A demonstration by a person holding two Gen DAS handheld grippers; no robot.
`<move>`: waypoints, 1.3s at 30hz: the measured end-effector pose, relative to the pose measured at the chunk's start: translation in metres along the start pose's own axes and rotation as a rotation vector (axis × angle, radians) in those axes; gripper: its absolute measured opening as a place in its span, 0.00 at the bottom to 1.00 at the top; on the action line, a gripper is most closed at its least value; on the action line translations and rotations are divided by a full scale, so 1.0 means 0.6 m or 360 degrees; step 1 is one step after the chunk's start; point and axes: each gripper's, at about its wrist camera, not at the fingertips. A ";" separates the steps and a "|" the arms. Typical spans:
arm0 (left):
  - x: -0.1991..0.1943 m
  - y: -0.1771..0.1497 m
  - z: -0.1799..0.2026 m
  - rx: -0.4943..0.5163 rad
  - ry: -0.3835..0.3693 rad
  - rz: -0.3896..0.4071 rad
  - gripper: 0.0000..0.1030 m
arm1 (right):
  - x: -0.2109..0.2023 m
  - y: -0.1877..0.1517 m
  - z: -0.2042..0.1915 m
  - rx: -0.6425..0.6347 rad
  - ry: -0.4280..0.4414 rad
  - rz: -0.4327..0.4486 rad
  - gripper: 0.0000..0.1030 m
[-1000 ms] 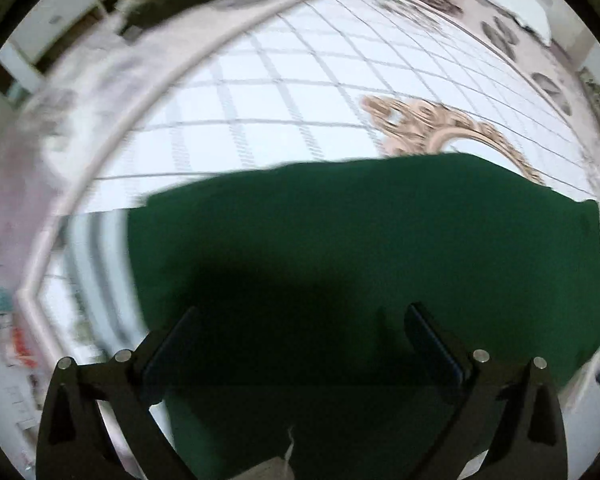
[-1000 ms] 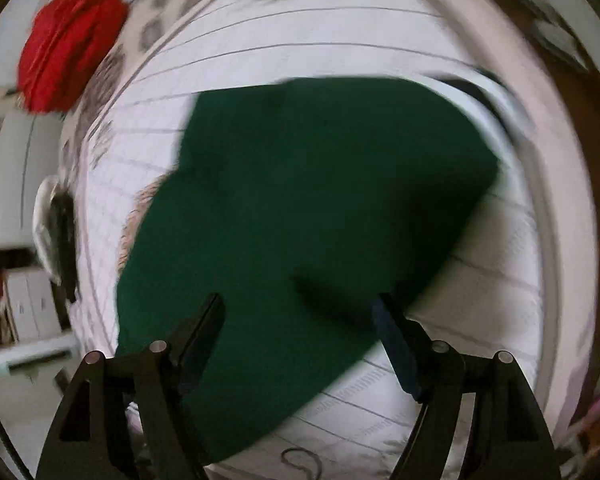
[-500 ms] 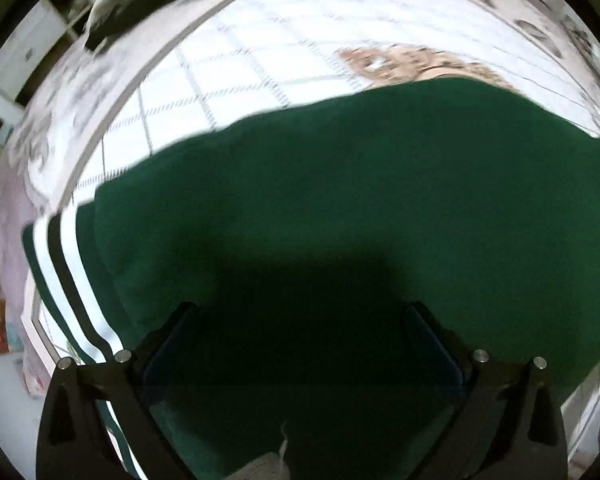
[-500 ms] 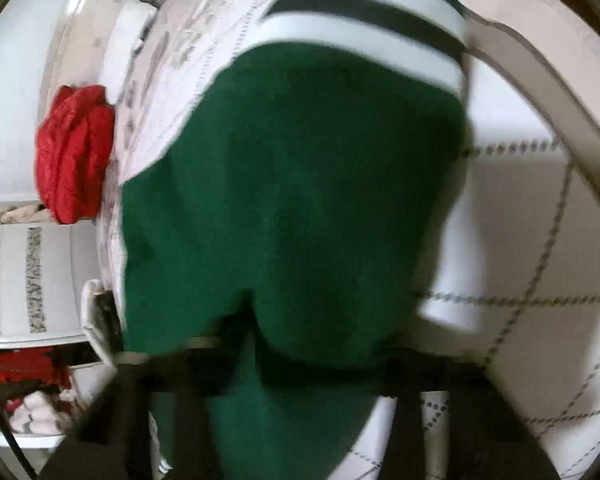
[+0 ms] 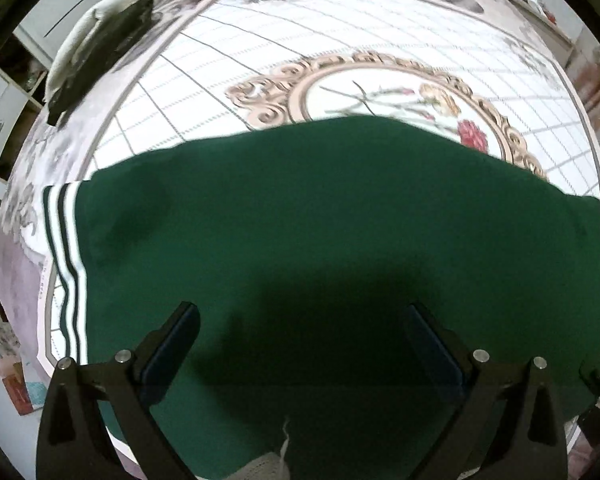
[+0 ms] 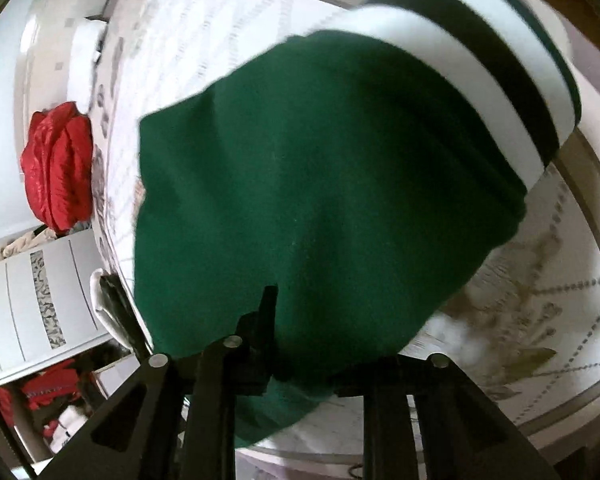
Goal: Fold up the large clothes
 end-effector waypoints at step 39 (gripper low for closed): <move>0.092 0.023 0.015 -0.0097 -0.0298 -0.0155 1.00 | -0.025 0.057 -0.057 -0.0029 0.0877 0.0287 0.17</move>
Point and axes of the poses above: each gripper's, at about its wrist camera, not at the fingertips, and x roughly the way its jaws point, z to its right, y to its top, and after that the axes turned 4 degrees about x, right-handed
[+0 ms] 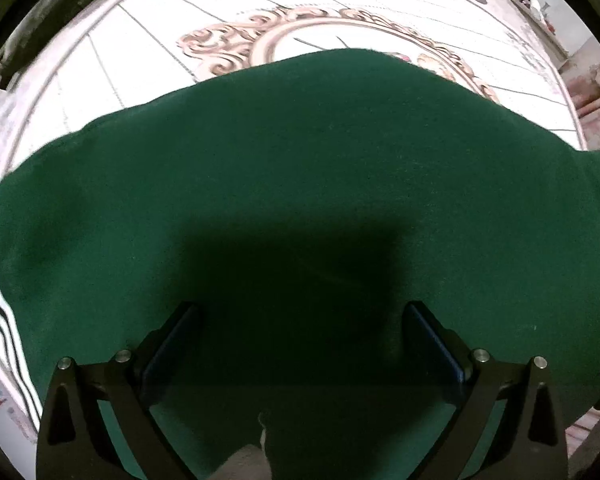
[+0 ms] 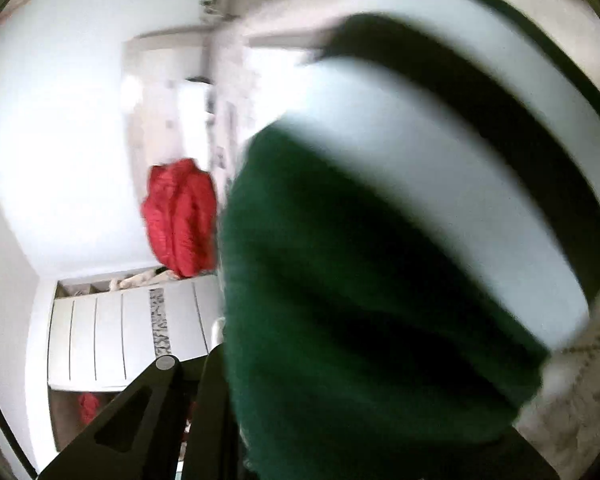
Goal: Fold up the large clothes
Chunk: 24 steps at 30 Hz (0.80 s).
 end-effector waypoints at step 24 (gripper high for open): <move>0.030 0.052 0.068 0.0079 -0.0127 0.0012 1.00 | 0.049 -0.018 -0.212 -0.0369 -0.0163 0.0108 0.16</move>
Point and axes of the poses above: each gripper's, at about its wrist camera, not at the fingertips, and x roughly the way its jaws point, z to its right, y to its top, and after that the axes turned 4 degrees about x, right-handed
